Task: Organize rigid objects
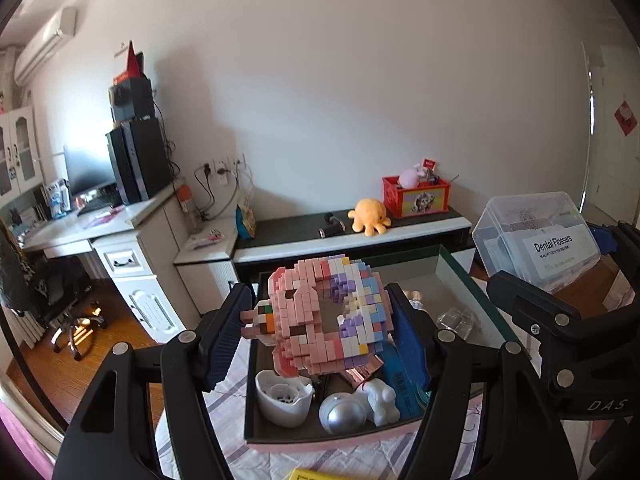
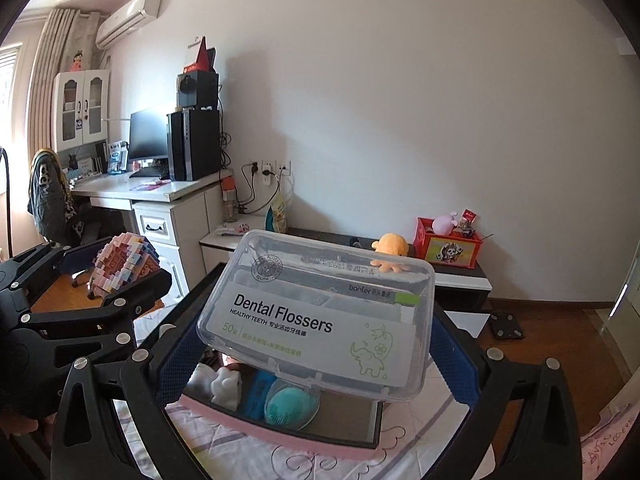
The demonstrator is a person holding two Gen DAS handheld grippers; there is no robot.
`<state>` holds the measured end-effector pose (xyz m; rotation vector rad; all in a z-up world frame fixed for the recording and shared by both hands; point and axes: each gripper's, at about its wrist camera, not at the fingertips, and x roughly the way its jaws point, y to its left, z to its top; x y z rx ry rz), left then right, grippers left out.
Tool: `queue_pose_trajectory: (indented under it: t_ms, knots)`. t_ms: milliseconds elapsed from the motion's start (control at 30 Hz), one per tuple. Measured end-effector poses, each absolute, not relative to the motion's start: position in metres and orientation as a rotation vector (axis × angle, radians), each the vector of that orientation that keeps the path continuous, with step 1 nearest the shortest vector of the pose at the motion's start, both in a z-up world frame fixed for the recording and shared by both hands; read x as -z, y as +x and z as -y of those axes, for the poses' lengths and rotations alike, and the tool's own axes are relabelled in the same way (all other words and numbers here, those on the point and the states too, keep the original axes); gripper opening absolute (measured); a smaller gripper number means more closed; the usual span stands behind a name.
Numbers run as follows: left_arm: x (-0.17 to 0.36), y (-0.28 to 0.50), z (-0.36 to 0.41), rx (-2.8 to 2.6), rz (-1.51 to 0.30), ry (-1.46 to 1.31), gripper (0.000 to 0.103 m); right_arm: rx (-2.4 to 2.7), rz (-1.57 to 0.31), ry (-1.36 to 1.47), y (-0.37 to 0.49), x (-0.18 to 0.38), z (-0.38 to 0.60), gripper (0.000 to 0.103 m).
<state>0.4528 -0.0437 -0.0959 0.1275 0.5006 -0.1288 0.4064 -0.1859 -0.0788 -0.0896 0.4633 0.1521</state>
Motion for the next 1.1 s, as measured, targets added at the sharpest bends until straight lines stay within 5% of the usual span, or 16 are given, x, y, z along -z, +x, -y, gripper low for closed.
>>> queue_pose_trajectory:
  t_ms: [433, 500, 633, 1100]
  knots:
    - [0.188, 0.565, 0.057, 0.082, -0.807, 0.181, 0.069, -0.126, -0.758, -0.136, 0.53, 0.166, 0.183, 0.101]
    - [0.186, 0.563, 0.057, 0.07, -0.811, 0.179, 0.07, -0.122, -0.768, -0.136, 0.532, 0.172, 0.184, 0.101]
    - [0.181, 0.556, 0.056, 0.022, -0.787, 0.201, 0.09, -0.122, -0.782, -0.132, 0.531, 0.176, 0.187, 0.102]
    - [0.093, 0.412, 0.017, 0.086, -0.523, 0.033, 0.103, -0.185, -0.574, -0.033, 0.403, 0.095, 0.182, 0.103]
